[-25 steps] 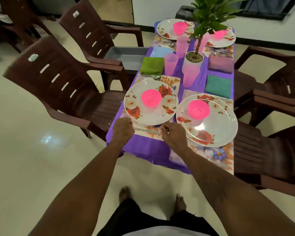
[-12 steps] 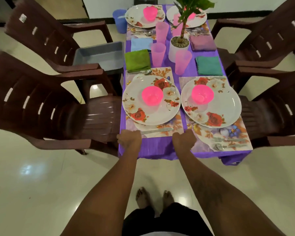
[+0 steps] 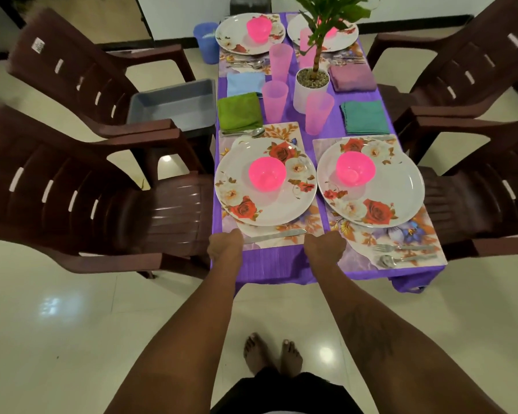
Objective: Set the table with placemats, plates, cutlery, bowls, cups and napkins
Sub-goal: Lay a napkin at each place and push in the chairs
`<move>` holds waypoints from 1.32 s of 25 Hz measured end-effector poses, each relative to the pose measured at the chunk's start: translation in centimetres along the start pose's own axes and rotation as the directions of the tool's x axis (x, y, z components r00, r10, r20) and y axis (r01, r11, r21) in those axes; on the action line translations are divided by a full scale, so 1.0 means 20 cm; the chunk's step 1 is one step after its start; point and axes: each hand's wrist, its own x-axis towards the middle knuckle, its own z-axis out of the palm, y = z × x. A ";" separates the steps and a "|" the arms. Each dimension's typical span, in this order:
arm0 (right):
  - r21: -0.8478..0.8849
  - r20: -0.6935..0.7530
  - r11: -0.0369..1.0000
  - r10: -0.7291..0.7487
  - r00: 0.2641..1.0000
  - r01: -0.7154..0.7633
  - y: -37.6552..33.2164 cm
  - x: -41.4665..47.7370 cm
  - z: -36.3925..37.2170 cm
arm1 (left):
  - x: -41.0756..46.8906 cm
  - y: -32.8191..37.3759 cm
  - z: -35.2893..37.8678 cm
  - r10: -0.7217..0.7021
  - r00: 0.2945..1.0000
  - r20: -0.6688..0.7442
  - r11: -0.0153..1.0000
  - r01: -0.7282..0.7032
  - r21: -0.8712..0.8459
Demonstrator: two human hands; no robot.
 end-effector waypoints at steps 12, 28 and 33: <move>-0.047 -0.002 0.998 0.031 1.000 -0.031 0.00 0.01 0.00 | -0.03 -0.04 -0.07 0.170 0.981 -0.091 0.953 -0.140 0.269; 0.234 0.063 0.964 0.112 0.992 -0.123 -0.03 0.08 0.01 | -0.01 -0.06 -0.08 0.114 0.992 -0.043 0.976 -0.104 0.193; 0.478 0.120 0.862 0.123 0.985 -0.166 0.02 0.01 0.08 | 0.03 -0.13 -0.09 0.030 0.994 -0.104 0.999 -0.027 0.034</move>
